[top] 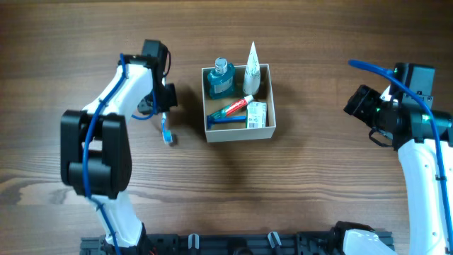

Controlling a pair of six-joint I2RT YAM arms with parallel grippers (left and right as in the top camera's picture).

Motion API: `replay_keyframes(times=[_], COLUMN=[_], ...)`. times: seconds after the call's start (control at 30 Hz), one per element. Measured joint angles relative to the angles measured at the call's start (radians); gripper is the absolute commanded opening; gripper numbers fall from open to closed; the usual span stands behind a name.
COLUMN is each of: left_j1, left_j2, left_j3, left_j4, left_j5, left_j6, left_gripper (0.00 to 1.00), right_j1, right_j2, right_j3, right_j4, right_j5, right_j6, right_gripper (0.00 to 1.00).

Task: Pack container
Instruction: 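Carry the toothbrush with the left gripper and lower it into the box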

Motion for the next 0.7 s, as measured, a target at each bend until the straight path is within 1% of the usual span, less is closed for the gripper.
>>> replay_keyframes(times=[0.13, 0.27, 0.37, 0.47, 0.7], left_j1=[-0.026, -0.107, -0.177, -0.259, -0.437], left_j2=[-0.13, -0.285, -0.362, -0.414, -0.416], left_j3=[0.032, 0.044, 0.046, 0.046, 0.046], left_j4=[-0.019, -0.047, -0.061, -0.056, -0.01], left_j5=[0.0, -0.011, -0.031, -0.044, -0.053], left_j6=[0.003, 0.041, 0.077, 0.172, 0.509], left_gripper=[0.04, 0.04, 0.04, 0.04, 0.04], right_j1=[0.0, 0.0, 0.0, 0.0, 0.0], right_j2=[0.0, 0.0, 0.0, 0.0, 0.0], right_j3=[0.0, 0.0, 0.0, 0.0, 0.0], right_j4=[0.0, 0.0, 0.0, 0.0, 0.0], right_j5=[0.0, 0.0, 0.0, 0.0, 0.0], right_j6=[0.0, 0.0, 0.0, 0.0, 0.0], right_gripper=[0.84, 0.84, 0.84, 0.83, 0.83])
